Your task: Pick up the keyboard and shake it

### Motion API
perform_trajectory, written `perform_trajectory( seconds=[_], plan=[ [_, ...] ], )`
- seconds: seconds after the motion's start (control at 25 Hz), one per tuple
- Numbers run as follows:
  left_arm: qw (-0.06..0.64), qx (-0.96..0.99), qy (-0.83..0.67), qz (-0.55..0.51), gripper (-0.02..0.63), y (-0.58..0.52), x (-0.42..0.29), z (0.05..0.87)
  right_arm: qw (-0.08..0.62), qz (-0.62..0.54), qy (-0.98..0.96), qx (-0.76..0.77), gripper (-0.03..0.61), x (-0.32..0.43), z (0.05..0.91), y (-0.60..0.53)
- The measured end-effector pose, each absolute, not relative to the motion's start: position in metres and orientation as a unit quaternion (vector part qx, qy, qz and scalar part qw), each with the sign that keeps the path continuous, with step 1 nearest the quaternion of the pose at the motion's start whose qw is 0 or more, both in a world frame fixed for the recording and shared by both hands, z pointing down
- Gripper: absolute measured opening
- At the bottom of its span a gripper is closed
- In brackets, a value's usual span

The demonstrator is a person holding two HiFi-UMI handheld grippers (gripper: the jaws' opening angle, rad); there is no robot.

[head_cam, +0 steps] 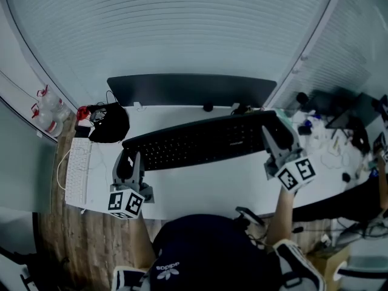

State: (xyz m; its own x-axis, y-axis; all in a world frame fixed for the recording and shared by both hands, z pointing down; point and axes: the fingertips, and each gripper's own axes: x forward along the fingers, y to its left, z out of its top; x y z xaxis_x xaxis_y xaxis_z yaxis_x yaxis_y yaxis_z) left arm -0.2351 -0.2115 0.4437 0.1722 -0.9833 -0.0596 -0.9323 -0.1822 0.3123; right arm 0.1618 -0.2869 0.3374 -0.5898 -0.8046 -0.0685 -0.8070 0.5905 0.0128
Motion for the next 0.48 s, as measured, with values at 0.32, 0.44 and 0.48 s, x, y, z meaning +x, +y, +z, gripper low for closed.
perform_trajectory(
  seconds=[0.32, 0.44, 0.48],
  plan=[
    [0.154, 0.74, -0.636, -0.157, 0.206, -0.211, -0.249, 0.475, -0.009, 0.05, 0.901, -0.431, 0.193, 0.128, 0.329, -0.305],
    [0.166, 0.729, -0.643, -0.164, 0.206, -0.202, -0.259, 0.487, -0.025, 0.064, 0.906, -0.418, 0.193, 0.111, 0.327, -0.298],
    [0.168, 0.726, -0.646, -0.164, 0.206, -0.199, -0.262, 0.488, -0.026, 0.063, 0.906, -0.417, 0.193, 0.107, 0.328, -0.297]
  ],
)
